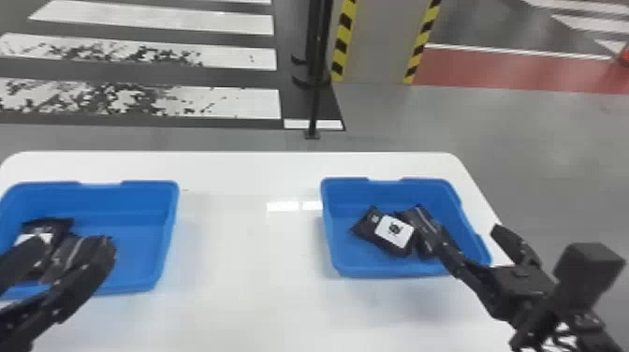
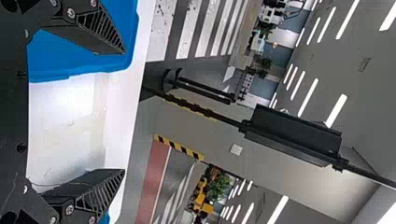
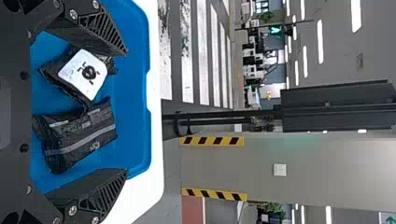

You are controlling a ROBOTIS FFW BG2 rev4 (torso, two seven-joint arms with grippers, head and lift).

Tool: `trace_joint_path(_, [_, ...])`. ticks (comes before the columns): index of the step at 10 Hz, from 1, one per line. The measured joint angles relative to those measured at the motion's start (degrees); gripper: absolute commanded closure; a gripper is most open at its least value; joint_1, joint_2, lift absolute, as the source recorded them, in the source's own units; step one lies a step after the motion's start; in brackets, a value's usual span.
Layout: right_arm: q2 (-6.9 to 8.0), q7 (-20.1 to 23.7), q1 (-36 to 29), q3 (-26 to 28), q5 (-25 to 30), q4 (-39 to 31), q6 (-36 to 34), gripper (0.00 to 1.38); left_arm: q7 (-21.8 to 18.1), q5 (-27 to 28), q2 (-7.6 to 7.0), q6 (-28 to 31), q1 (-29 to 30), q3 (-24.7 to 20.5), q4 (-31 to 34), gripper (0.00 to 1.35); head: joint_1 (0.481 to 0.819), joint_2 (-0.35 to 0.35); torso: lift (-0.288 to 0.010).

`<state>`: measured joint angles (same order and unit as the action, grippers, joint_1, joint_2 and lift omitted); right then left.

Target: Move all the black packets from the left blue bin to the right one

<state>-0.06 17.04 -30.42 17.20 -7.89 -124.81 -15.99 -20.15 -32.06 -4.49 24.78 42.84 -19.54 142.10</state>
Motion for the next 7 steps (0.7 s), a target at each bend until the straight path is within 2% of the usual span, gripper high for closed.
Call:
trace_joint_path(4, [0.06,-4.1,-13.4,-5.9,-5.1,-7.7,9.1,0.14,0.4,4.5,0.06,4.3,-2.8,-6.6,-0.1,0.16,0.695,0.043,-0.139])
trace_joint_path(5, [0.06,-4.3,-15.6,-6.8,-6.4,-8.6,10.0,0.14,1.2,5.9,0.09,6.8,-4.1,-7.9,-0.3,0.16,0.695,0.087,-0.139])
trace_joint_path(7, [0.06,-4.2,-17.7,-7.9,-8.3,-9.2,10.0,0.14,1.8,10.7,-0.23,17.3,-9.2,-9.7,-1.6,0.16,0.695,0.163,-0.139])
